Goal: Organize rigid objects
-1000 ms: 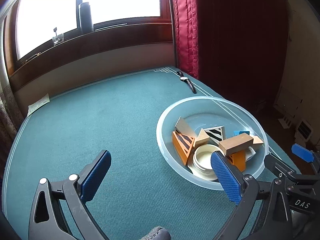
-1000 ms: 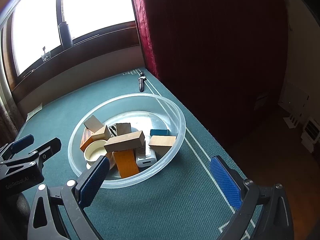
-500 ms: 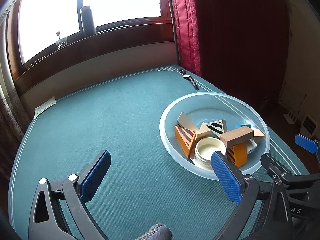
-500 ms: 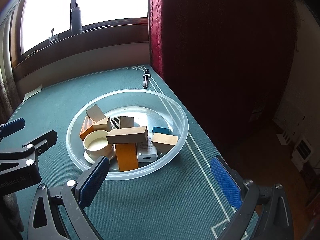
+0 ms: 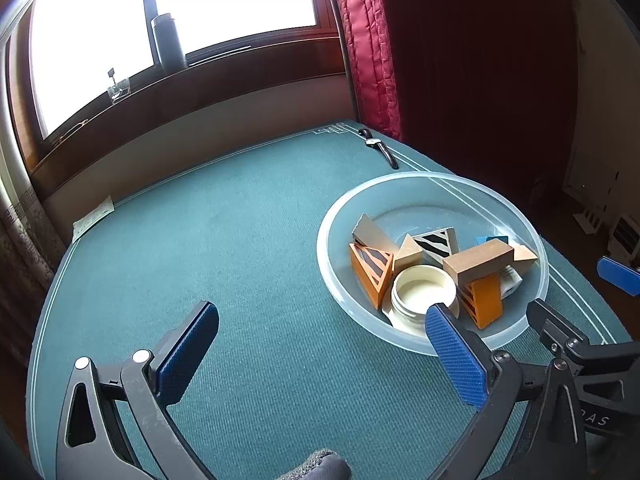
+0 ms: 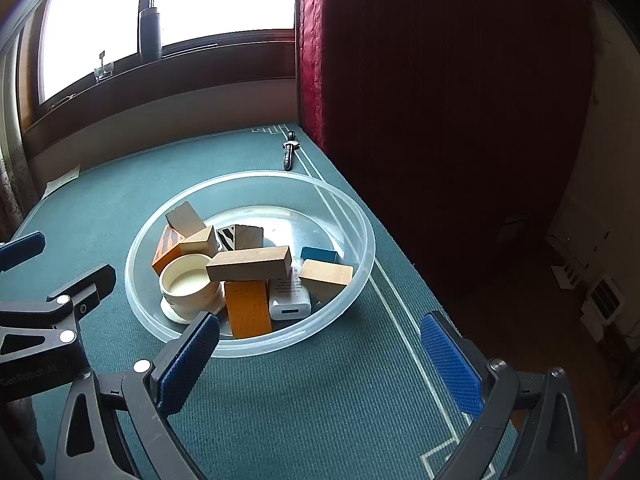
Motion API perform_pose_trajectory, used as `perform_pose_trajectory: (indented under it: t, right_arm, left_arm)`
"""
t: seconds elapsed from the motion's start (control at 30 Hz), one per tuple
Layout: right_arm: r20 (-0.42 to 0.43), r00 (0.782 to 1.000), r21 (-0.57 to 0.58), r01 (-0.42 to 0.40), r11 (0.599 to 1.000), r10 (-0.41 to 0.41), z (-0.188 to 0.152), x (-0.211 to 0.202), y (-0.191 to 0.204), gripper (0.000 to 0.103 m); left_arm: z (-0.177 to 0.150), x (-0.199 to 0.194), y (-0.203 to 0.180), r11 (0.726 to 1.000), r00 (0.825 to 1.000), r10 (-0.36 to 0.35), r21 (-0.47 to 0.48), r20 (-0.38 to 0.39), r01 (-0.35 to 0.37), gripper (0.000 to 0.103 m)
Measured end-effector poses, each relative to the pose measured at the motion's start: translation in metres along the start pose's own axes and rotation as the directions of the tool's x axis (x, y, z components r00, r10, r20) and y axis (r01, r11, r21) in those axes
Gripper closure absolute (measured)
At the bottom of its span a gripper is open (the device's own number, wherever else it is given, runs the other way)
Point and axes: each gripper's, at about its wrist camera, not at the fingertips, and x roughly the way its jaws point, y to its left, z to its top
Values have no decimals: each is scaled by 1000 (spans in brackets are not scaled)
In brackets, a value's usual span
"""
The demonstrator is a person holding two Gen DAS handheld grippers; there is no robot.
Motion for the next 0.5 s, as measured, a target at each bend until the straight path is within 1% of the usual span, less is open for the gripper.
perform_pose_trajectory:
  t: [0.17, 0.5]
  right_arm:
    - [-4, 1000, -8, 19, 1000, -19, -1, 1, -1, 1]
    - [-3, 1000, -19, 22, 1000, -22, -3, -1, 0, 1]
  left_arm:
    - [0, 2, 1, 1000, 1000, 7, 0, -10, -7, 0]
    - [0, 2, 6, 1000, 1000, 13, -17, -13, -13, 0]
